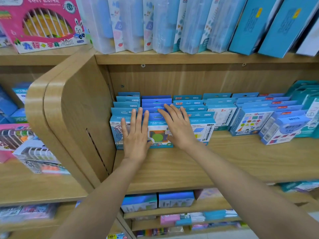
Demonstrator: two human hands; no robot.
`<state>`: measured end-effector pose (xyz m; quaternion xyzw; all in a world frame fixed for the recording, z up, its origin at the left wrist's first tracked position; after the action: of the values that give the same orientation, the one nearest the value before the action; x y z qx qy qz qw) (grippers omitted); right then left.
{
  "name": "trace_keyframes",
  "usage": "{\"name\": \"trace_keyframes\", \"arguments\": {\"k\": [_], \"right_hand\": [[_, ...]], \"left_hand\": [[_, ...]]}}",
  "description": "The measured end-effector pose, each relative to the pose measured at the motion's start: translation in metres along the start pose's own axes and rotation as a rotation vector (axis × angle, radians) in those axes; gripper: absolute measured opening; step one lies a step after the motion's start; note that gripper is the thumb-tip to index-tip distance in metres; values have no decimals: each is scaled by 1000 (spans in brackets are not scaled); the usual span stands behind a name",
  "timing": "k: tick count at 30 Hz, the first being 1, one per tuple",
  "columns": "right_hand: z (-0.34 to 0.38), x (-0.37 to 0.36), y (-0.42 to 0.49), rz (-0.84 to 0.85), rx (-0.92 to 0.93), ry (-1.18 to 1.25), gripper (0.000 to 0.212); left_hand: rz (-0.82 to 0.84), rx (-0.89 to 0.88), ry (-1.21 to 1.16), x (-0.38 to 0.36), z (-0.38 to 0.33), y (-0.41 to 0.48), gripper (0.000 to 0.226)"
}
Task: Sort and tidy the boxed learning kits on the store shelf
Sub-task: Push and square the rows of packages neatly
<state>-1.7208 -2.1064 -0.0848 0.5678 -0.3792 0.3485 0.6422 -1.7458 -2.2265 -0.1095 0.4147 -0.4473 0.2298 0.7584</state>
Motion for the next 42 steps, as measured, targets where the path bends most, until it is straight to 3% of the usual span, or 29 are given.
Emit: {"name": "trace_keyframes", "arguments": {"k": [5,8,15,20,23,28,34,42], "right_hand": [[-5,10,-7,75,65,113,106],[-23,31,-19,24,30,177,105],[-104,46,-61,-123,-324,184,107],[-135,19,-71,52,-491,403,114],[-126,7,-64,101,-481,411,112],[-125,2,-55,30,-490,339,108],[-134,-10,-52,44,-485,652,123],[-141,-13,-44,16,-538,649,120]], "left_hand": [[-52,-20,-105,9,-1,-3,125],[-78,-52,-159,16,-9,-4,121],[-131,-196,-228,32,-64,0,107],[-130,-209,-204,30,-87,11,105],[-129,-206,-192,26,-90,15,103],[-140,-188,-167,23,-91,18,101],[-117,-154,-87,14,-96,24,111],[-168,-116,-21,14,-105,40,99]]}}
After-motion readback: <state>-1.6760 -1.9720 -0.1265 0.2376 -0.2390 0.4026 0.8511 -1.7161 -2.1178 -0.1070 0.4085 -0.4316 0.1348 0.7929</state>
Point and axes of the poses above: each hand's wrist, its own y-axis towards the middle knuckle, its own x-axis out of the back of the hand, z = x × y, the point moved 10 cm from there along y, towards the middle knuckle, and after that the axes turned 11 degrees about -x, right-handed, at the moved point
